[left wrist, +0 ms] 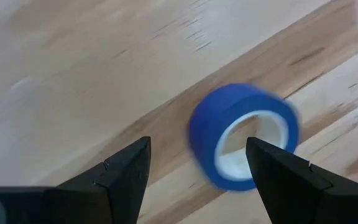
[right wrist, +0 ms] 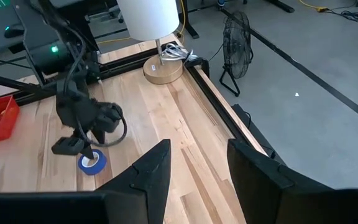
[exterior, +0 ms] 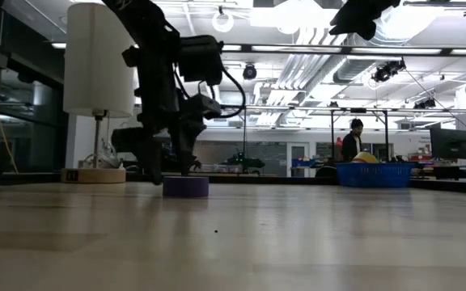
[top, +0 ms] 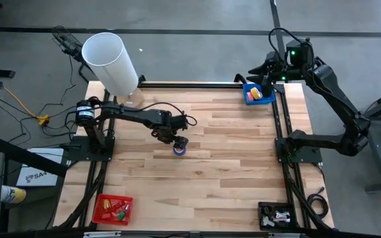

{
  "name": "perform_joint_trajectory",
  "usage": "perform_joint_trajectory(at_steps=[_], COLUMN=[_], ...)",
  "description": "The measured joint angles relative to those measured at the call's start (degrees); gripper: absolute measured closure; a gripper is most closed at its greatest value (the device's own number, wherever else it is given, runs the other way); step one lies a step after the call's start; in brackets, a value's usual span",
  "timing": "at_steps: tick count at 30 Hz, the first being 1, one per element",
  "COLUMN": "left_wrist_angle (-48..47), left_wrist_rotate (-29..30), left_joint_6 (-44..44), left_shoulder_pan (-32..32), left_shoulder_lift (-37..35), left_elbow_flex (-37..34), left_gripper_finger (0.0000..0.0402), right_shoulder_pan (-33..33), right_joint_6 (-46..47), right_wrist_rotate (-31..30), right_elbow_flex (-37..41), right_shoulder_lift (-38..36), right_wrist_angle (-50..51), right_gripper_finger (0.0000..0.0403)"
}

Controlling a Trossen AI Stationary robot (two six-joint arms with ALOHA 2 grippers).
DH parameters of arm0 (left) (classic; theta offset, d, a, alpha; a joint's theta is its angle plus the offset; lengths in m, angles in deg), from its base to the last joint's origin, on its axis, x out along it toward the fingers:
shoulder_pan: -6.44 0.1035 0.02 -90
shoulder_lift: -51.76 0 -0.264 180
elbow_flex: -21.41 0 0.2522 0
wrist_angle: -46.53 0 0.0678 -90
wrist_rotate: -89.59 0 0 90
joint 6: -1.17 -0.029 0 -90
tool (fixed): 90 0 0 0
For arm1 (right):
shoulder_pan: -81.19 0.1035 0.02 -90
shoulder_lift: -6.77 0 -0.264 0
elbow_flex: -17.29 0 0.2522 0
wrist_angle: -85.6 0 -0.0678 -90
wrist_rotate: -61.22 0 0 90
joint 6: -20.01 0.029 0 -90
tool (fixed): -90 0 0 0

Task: Pick and place Stapler, Stapler remover, tape
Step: Put the blue tape into the blue bin

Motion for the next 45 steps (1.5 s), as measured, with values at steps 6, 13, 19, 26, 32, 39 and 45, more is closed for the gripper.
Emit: perform_joint_trajectory(at_steps=[6,13,19,26,32,39,45], left_wrist_angle=[-0.56,-0.80,-1.50,-2.12,-1.45,-1.46,-0.57], left_wrist_rotate=[0.57,0.60,0.10,-0.05,-0.85,-0.90,1.84], left_joint_6=[1.05,1.06,1.24,1.25,1.24,-0.71,-4.03], left_shoulder_pan=[-0.57,-0.65,-0.61,-0.46,-0.46,-0.58,-0.68], left_shoulder_lift=[2.36,2.95,3.06,3.15,3.19,3.57,3.54], left_elbow_flex=[0.24,0.29,0.20,0.03,0.03,1.76,6.34], left_gripper_finger=[0.0142,0.0151,0.0219,0.0319,0.0365,0.0365,0.0365], right_shoulder_pan=[0.00,0.00,0.00,0.00,0.00,0.00,0.00], right_joint_6=[0.00,0.00,0.00,0.00,0.00,-0.65,-1.03], right_wrist_rotate=[0.02,0.27,0.31,0.28,0.24,0.17,0.17], right_elbow_flex=[0.00,0.00,0.00,0.00,0.00,0.00,0.00], right_shoulder_lift=[0.00,0.00,0.00,0.00,0.00,0.00,0.00], right_wrist_angle=[0.52,0.72,0.73,0.69,0.69,0.64,0.66], right_gripper_finger=[0.0253,0.0253,0.0253,0.0253,0.0253,0.0253,0.0253])
